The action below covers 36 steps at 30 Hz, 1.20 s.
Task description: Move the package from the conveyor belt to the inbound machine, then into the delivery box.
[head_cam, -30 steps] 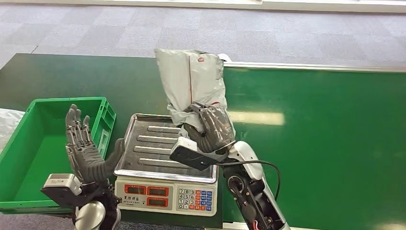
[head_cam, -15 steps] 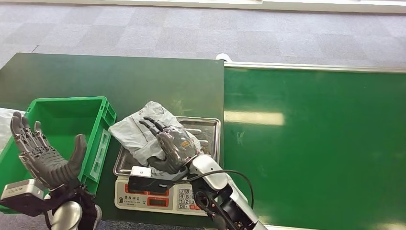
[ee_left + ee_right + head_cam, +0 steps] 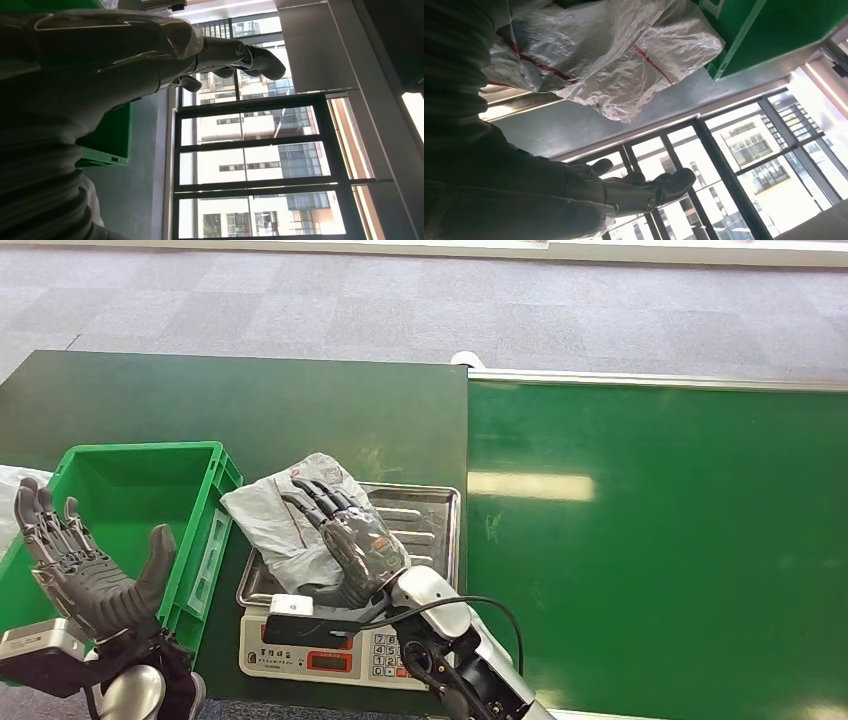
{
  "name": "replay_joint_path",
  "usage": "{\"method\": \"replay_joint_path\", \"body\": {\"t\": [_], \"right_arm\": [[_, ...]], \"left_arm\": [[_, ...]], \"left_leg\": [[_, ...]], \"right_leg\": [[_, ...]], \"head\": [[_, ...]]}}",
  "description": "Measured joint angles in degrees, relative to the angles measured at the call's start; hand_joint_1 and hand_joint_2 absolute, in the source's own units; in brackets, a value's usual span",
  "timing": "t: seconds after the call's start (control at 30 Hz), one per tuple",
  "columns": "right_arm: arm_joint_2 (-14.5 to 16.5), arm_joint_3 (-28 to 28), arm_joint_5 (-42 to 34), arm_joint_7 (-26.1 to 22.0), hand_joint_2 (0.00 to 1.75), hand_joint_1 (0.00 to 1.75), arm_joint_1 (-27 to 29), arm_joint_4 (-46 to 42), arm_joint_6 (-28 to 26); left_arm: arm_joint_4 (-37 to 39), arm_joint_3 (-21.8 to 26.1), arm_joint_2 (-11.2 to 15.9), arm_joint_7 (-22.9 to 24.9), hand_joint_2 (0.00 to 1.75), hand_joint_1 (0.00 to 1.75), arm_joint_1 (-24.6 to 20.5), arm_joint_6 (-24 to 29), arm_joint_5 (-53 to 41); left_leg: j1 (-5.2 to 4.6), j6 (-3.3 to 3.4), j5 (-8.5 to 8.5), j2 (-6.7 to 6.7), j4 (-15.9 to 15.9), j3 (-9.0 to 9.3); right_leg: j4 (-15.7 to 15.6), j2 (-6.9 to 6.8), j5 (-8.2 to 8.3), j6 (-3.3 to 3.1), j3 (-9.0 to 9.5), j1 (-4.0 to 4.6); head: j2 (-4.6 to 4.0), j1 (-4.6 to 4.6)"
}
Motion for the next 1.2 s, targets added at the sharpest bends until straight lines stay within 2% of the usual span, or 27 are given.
{"method": "replay_joint_path", "body": {"t": [0.1,0.2,0.37,0.63,0.8,0.93,1.0,1.13,1.2], "right_arm": [[-0.2,-1.2,-3.9,-3.0,1.75,0.00,1.0,-1.9,-0.7],[-0.7,-3.0,-9.0,-7.3,1.75,0.00,2.8,-5.9,-3.7],[-2.0,-7.0,-17.8,-14.9,1.75,0.00,7.0,-15.5,-14.2],[-3.7,-10.9,-30.3,-22.6,1.75,0.00,12.1,-26.0,-26.9],[-4.6,-11.7,-32.3,-24.2,1.75,0.00,13.6,-28.9,-28.4],[-5.0,-11.8,-31.8,-25.3,1.75,0.00,14.3,-30.3,-29.1],[-5.1,-11.7,-31.1,-25.4,1.75,0.00,14.6,-30.9,-29.2],[-5.3,-11.7,-30.5,-25.1,1.75,0.00,14.9,-31.5,-29.0],[-5.3,-11.7,-30.4,-24.9,1.75,0.00,15.0,-31.7,-28.6]], "left_arm": [[0.0,-0.2,0.0,0.1,1.75,0.00,0.0,-0.9,-0.8],[0.2,-0.9,0.0,1.3,1.75,0.00,-0.2,-3.1,-2.9],[1.5,-3.5,0.0,6.5,1.75,0.00,-1.3,-9.3,-6.2],[6.7,-8.2,0.1,12.8,1.75,0.00,-4.5,-16.3,-10.8],[10.5,-12.0,0.2,16.4,1.75,0.00,-6.9,-18.9,-15.1],[14.9,-15.1,0.6,27.8,1.75,0.00,-9.2,-22.5,-26.6],[17.9,-16.3,0.7,31.3,1.75,0.00,-10.3,-23.2,-30.9],[22.5,-17.5,0.9,34.5,1.75,0.28,-12.0,-25.4,-35.2],[24.6,-18.0,1.0,36.4,1.75,0.28,-12.8,-27.4,-37.4]], "left_leg": [[0.00,0.00,0.00,0.00,0.0,0.01],[0.00,0.00,0.00,0.00,0.0,0.00],[-0.01,0.00,-0.01,0.03,0.0,-0.01],[-0.01,0.00,-0.01,0.05,0.0,0.00],[-0.01,0.00,-0.01,0.08,0.0,0.00],[-0.01,0.00,-0.01,0.05,0.0,0.00],[-0.01,0.00,-0.01,0.13,0.0,0.00],[-0.01,0.00,-0.01,0.06,0.0,0.00],[-0.01,0.00,-0.01,0.04,0.0,0.00]], "right_leg": [[0.0,0.00,0.00,0.00,-0.02,0.00],[0.0,0.00,0.00,0.00,-0.04,0.00],[0.0,0.00,0.00,0.00,-0.05,-0.02],[0.0,0.00,0.02,0.00,-0.05,-0.01],[0.0,0.03,0.03,0.01,-0.05,-0.02],[0.0,0.02,0.02,0.01,-0.04,-0.02],[0.0,0.05,0.03,0.00,-0.05,-0.01],[0.0,0.05,0.02,0.00,-0.04,-0.01],[0.0,0.04,0.02,0.00,-0.02,-0.01]], "head": [[0.00,0.00],[0.00,0.00],[0.00,0.01],[0.00,0.00],[0.00,0.00],[0.00,-0.01],[0.00,0.00],[0.00,-0.01],[0.00,-0.01]]}}
